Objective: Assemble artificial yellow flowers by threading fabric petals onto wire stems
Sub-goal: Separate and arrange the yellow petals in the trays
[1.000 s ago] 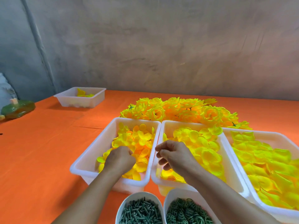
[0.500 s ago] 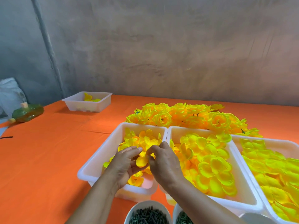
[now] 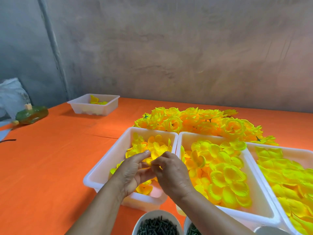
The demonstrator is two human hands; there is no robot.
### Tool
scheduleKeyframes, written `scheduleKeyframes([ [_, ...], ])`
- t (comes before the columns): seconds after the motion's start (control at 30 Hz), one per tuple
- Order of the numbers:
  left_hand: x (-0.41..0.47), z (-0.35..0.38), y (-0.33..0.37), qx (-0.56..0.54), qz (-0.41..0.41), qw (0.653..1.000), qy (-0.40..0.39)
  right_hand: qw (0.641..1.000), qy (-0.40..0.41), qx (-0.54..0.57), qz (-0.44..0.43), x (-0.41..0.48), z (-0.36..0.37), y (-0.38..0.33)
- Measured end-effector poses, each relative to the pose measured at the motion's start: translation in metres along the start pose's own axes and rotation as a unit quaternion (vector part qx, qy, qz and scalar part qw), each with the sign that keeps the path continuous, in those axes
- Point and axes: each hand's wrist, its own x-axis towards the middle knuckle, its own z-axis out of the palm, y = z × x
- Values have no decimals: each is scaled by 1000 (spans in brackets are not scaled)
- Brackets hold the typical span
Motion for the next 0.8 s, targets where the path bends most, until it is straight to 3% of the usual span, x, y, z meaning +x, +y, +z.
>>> scheduleKeyframes([
  [0.13,-1,-1,3,36,-46,998,-24,985,24,132,109,6,1,2],
  [0.47,-2,-5,5,-11,-53,997,-51,945,-9,265,193,7,-3,2],
  [0.57,-2,-3,6,-20,-45,997,-53,909,-32,356,213,6,-8,4],
  [0.7,-3,-1,5,17,-51,997,-62,857,8,450,252,5,-14,11],
  [0.8,-4,1,4,33,-49,997,-50,877,15,415,241,5,-10,11],
])
